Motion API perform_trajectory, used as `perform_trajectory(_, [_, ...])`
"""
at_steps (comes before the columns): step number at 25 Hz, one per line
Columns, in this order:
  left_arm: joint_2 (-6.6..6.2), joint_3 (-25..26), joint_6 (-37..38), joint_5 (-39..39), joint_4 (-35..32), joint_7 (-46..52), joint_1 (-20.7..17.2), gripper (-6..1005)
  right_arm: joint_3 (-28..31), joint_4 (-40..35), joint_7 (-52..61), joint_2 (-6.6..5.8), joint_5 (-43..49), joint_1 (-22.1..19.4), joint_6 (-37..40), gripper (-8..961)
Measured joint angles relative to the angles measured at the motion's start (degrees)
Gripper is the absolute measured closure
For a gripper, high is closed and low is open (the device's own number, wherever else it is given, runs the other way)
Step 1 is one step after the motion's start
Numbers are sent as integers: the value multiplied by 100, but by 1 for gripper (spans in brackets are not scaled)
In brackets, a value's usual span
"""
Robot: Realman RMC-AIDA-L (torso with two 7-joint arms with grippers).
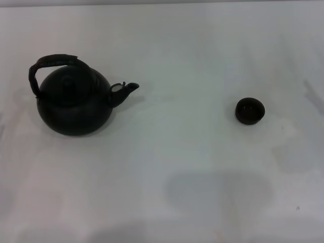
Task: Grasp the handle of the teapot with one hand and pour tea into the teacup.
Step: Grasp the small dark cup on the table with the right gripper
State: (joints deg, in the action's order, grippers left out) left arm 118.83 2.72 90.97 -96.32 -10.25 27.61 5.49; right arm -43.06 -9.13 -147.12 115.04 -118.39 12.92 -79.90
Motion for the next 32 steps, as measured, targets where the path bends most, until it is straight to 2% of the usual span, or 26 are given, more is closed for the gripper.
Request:
perform_trajectory(23, [0,-26,-3,-10,6,-12,46,285,-48,-14,0,0,33,-9,-114,106])
perform_trajectory(28, [0,-26,-3,-40,8,-14,50,285,-131,-37,53,-10,223,-17,-363,106])
perform_trajectory(32, [5,-26,-18,-39,15,-26,51,284,-173,-249,437,-44,814,-18,-476,105])
